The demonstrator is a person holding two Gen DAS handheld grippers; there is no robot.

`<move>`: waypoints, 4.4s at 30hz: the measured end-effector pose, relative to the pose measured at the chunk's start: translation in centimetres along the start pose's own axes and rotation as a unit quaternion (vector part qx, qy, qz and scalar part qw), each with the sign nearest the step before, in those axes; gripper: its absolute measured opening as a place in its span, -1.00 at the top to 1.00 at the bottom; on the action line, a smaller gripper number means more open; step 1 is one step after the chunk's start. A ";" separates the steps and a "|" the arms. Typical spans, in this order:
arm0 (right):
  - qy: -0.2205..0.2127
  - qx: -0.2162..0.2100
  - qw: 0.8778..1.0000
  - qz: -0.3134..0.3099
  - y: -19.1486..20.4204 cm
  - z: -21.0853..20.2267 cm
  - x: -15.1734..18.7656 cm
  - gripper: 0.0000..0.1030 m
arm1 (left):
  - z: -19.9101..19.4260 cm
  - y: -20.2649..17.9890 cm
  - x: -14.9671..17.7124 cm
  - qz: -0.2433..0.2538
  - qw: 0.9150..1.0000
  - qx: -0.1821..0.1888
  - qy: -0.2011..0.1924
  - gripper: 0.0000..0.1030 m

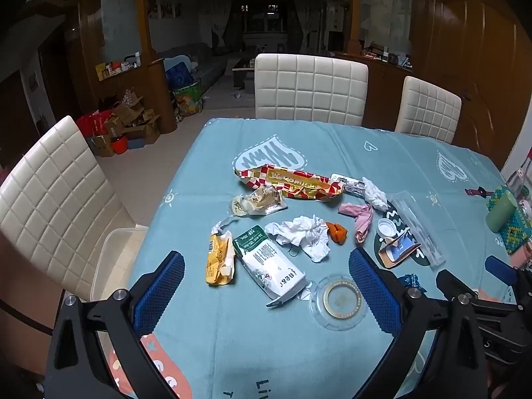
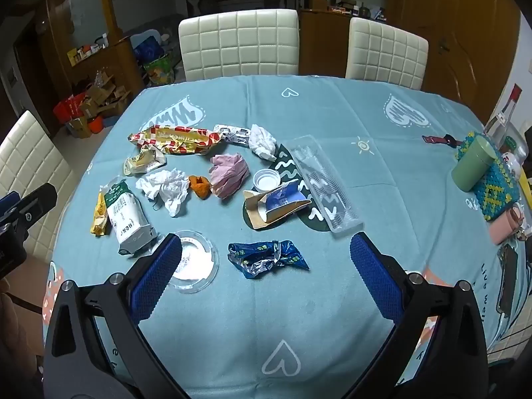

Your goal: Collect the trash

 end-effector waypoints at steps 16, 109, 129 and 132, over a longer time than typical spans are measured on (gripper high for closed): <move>0.003 -0.001 1.000 0.001 0.1 0.0 0.0 -0.94 | 0.6 0.3 0.6 -0.003 1.000 -0.002 0.014 -0.89; 0.085 -0.012 0.996 0.001 -0.5 6.1 2.4 -0.94 | 8.1 1.9 4.0 -0.043 0.988 -0.017 0.147 -0.89; 0.139 -0.047 0.989 -0.018 0.1 14.0 2.2 -0.16 | 17.9 1.1 5.5 -0.056 0.967 -0.028 0.246 -0.77; 0.132 -0.049 0.990 -0.034 0.7 13.6 2.1 -0.04 | 17.7 1.4 5.4 -0.065 0.969 -0.024 0.237 -0.34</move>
Point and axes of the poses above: each gripper's, at about its wrist camera, not at the fingertips, and z roughly the way its jaws point, y to its left, x to its underside, the point moved 4 cm from there along z, roughly the way its jaws point, and after that the axes turned 8 degrees about x, right-handed, at the moved point
